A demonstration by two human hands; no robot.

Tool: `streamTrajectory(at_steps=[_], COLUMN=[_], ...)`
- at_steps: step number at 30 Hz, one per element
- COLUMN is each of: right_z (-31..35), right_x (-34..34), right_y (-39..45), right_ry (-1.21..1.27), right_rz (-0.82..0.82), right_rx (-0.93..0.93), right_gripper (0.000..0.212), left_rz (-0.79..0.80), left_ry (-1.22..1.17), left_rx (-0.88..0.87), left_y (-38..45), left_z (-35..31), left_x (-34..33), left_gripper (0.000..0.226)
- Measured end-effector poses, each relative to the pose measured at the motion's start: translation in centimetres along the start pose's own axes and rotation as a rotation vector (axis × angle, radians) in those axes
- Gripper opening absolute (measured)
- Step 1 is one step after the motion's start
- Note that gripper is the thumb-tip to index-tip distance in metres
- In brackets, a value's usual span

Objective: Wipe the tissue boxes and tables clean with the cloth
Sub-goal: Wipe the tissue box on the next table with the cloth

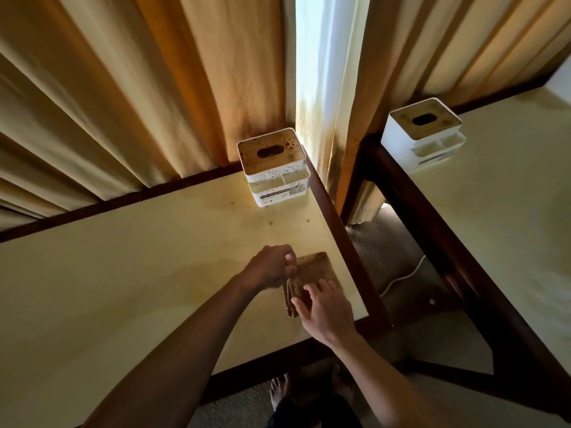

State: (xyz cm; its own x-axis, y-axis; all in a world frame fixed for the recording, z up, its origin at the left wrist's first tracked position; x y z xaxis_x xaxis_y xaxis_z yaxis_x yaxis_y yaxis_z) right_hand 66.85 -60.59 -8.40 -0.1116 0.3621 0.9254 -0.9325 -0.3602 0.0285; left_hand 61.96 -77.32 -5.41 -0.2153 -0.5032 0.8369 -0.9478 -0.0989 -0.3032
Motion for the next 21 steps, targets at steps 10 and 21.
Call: streamTrajectory(at_steps=[10, 21], right_z=[2.0, 2.9], right_x=[0.5, 1.7], right_y=[1.1, 1.9], right_ry=[0.033, 0.166], right_rz=[-0.118, -0.150], right_rx=[-0.196, -0.468], right_gripper=[0.026, 0.080], left_rz=[0.110, 0.179], left_ry=[-0.534, -0.738], left_rx=[0.155, 0.296], left_y=[-0.1, -0.4], left_z=[-1.5, -4.9], left_x=[3.2, 4.4], left_gripper=[0.015, 0.014])
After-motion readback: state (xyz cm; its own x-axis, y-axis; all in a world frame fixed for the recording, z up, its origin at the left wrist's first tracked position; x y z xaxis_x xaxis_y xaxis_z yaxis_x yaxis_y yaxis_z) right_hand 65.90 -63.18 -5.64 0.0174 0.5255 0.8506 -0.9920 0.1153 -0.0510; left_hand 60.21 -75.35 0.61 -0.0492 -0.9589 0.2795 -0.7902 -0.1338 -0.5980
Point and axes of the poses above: each hand's wrist, its own y-axis towards the middle knuckle, its own x-axis out of the back of the hand, z = x × y, the point moved 1 cm from there along y, towards the middle knuckle, and after that the axes turned 11 degrees about -z, right-handed, at the moved point
